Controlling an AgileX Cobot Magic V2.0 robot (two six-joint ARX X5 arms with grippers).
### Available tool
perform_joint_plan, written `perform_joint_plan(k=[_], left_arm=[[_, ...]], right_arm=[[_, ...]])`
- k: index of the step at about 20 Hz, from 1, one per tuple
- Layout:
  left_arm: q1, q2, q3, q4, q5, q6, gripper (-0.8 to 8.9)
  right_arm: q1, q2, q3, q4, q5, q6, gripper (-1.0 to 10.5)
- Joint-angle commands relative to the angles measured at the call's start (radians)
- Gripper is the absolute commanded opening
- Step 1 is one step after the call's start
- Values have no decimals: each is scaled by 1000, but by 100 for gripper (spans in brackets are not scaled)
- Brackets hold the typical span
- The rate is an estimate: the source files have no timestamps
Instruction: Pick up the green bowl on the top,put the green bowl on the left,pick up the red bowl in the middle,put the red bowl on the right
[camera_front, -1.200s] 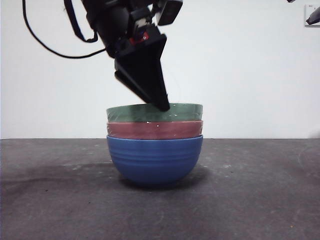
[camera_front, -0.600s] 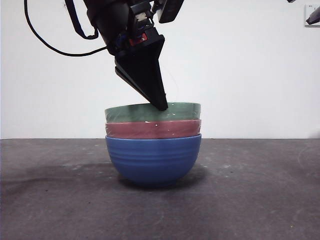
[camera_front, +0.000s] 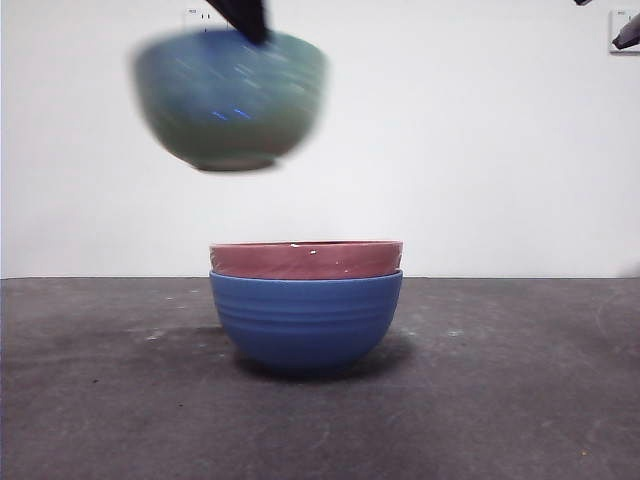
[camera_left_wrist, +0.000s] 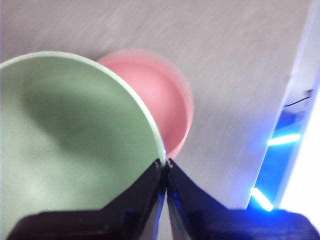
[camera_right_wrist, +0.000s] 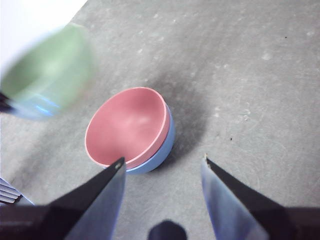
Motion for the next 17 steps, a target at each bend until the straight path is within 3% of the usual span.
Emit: perform_joint_plan(k=[1,5,10,17], left_arm=[[39,-61,-84,27,-52,-94,-6],[95,-170,-356,176,-52,-161,-6],[112,-163,-632,460,-50,-177,-7],[118,-103,-751,558,-46,-191,-3]], right_arm=[[2,1,1,1,3,-5,249],[2,1,1,1,3,-5,249],[2,1,1,2,3,-4,248],[2,1,1,2,2,-4,249]])
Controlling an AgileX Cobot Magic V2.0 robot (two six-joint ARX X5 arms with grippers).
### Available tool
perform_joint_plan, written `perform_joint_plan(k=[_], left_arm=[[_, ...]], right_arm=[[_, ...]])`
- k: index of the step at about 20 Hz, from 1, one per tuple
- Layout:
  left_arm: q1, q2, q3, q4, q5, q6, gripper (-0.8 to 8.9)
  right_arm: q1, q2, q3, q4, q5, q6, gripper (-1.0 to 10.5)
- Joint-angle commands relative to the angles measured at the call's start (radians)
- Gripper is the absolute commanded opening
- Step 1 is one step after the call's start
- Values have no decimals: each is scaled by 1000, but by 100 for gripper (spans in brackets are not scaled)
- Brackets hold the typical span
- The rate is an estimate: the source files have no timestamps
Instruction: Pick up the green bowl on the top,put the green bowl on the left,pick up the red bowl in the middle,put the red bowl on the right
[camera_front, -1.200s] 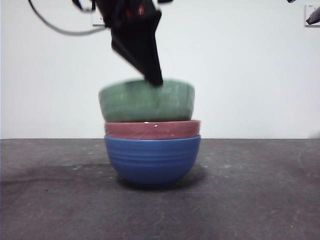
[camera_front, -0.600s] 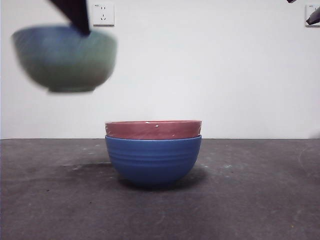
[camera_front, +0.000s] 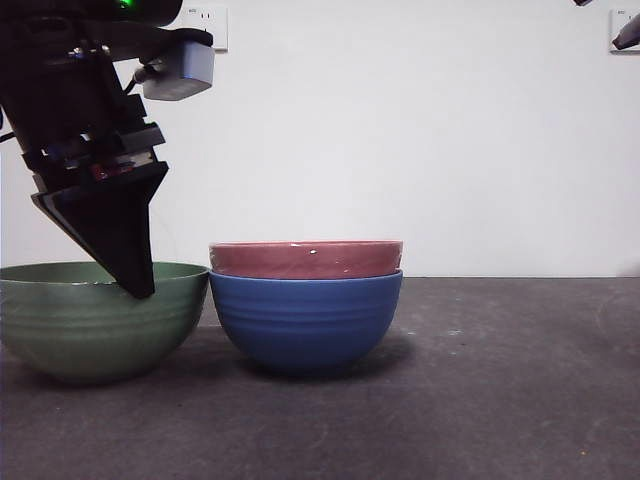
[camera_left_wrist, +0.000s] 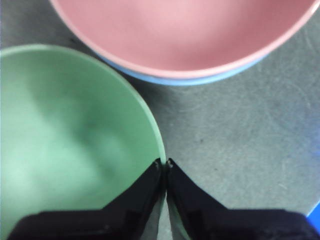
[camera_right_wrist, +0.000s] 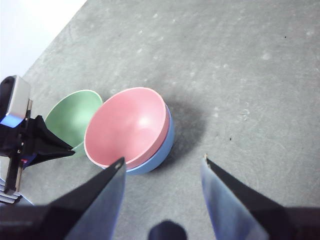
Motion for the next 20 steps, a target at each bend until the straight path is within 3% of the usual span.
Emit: perform_joint_plan(k=[1,2,4,5,9,13,16,20], left_arm=[[5,20,-12,3,-3,-8,2],[3,19,-12,-3,-3,-8,30],[4,10,-9,-37,-10,-19,274],[5,0,-5,-60,-13,-42,347],[5,-115,36,-109,-8,-119,346],[22,-285,85,-159,-3,-172,346],[92,-375,114,-233,7,-181,346],[267,-435,129,-319,82,-150,346]], right_arm=[[2,0,1,3,3,-4,251],[2,0,1,6,2,-4,254],[7,7,2,32,-5,-4,268],[18,14,6,42,-4,-4,312],[131,131,100,24,10,-25,324],[324,336,266,-84,135,-131,316],[465,496,383,-142,220,-211,312],[614,685,482,-144,351,-294,310]])
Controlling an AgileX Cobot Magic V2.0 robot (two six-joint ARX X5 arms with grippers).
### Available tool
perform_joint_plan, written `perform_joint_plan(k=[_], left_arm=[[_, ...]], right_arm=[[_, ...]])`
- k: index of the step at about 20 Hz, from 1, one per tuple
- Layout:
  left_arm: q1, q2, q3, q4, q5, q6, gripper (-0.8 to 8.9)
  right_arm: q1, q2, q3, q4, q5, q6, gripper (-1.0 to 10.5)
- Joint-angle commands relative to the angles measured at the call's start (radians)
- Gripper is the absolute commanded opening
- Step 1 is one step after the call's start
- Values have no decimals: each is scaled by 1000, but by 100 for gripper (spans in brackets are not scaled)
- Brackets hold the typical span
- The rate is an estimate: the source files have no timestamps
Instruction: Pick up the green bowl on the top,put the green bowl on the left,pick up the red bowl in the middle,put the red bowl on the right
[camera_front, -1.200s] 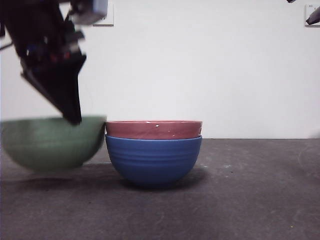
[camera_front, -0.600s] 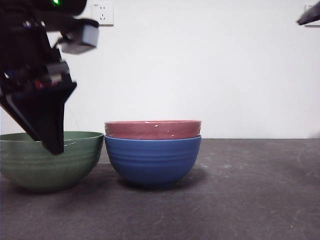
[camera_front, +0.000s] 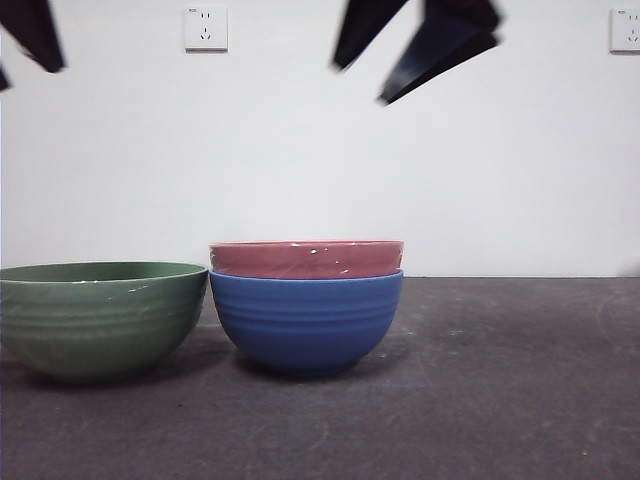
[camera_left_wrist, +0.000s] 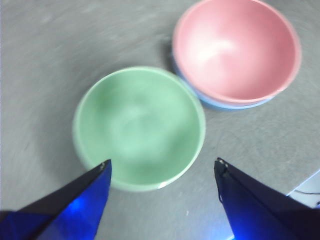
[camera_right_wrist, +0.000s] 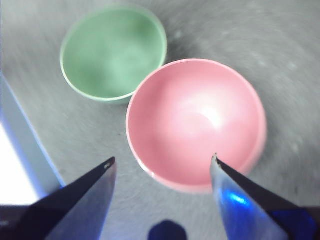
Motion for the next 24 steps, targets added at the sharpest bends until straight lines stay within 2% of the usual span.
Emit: perform_joint_plan(k=[1,5,14,20,24], left_arm=[[119,-18,0,-32,48,29,346],[250,-19,0,-45,148,54,346],[254,-19,0,-46,148,54,346],[254,-19,0,-45,146,57,346],[254,-19,0,-44,146,57,346]], right_arm=[[62,105,41,0,58,-66,310],[119,241,58,42,56,-84,246],[129,385,58,93,47,-93,230],[130,390,58,98,48,-100,-8],[138,389,58,98,51,-111,-13]])
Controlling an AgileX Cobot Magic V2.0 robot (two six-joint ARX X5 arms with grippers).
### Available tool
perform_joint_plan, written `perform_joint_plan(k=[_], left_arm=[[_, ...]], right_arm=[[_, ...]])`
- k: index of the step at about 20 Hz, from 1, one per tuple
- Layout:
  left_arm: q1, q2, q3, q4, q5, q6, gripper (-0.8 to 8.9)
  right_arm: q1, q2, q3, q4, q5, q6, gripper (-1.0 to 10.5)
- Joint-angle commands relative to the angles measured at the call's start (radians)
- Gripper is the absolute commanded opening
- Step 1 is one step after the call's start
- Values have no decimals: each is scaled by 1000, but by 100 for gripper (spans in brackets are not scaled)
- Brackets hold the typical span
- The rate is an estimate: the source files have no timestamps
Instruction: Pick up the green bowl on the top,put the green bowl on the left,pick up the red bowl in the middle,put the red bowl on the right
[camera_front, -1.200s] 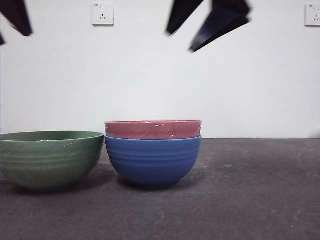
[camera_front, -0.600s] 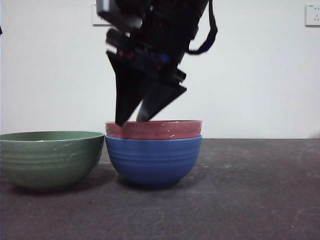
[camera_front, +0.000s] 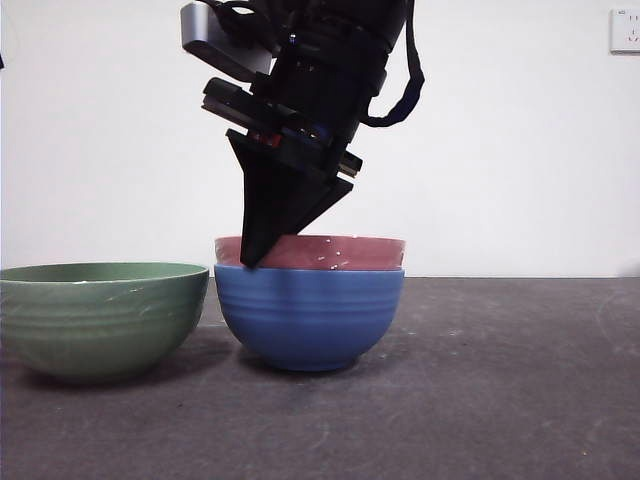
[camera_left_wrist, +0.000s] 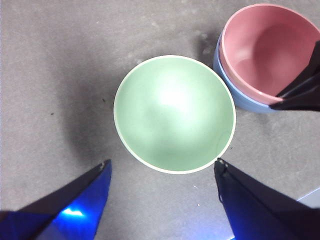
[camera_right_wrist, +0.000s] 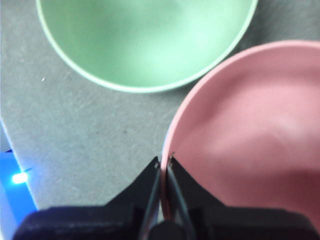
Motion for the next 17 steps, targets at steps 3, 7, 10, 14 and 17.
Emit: perform_joint_plan(k=[3,7,10,14,17], left_arm=[[3,-1,0,6,1,12,346],[3,-1,0,10,1,12,346],[3,-1,0,11,1,12,346],[3,-1,0,14,1,11,346],[3,-1,0,14,1,11,346]], right_arm=[[19,-7,-3,-2,6,-8,-13],[40,-57,-3,-2,66,-9,-12],[47,-102,-3,-2,116,-8,-13],[45,-192,-3,-27,290,10,-13],[14,-281,-3,-146,436,56,-13]])
